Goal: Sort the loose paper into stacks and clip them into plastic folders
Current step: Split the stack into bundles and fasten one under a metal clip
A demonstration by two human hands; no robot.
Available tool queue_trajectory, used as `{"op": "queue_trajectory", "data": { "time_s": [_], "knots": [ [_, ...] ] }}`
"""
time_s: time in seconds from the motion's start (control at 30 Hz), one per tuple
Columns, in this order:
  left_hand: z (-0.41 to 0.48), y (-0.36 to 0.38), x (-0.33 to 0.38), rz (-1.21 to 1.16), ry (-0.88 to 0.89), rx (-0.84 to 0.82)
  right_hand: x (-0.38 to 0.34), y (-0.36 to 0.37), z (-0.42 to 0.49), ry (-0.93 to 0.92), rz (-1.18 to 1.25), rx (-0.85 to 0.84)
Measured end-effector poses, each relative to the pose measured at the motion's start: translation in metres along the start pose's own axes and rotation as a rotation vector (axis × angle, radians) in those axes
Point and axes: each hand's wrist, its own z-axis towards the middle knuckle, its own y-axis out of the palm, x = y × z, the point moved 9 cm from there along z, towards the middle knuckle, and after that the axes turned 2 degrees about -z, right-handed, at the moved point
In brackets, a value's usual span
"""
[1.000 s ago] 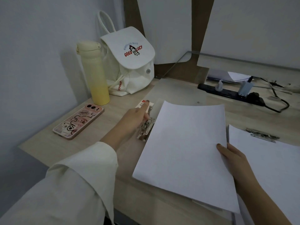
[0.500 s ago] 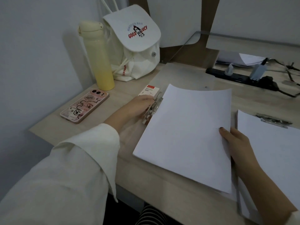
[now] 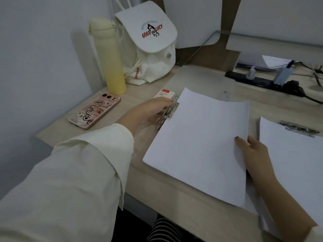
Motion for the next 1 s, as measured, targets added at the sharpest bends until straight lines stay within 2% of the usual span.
{"op": "queue_trajectory", "data": {
  "time_s": [0.2,0.37,0.73,1.0],
  "knots": [
    [0.003,-0.013,-0.007,-0.182,-0.022,0.025,0.001,0.000,0.000,0.011,0.019,-0.010],
    [0.000,-0.015,-0.013,-0.260,-0.025,-0.048,0.001,-0.001,-0.001,0.022,0.039,-0.028],
    [-0.024,-0.021,-0.038,0.103,-0.217,-0.114,0.000,-0.001,-0.002,0.019,0.037,-0.031],
    [-0.020,-0.021,-0.046,0.080,-0.217,-0.105,0.000,0.000,-0.001,0.003,0.033,-0.031]
  ]
}}
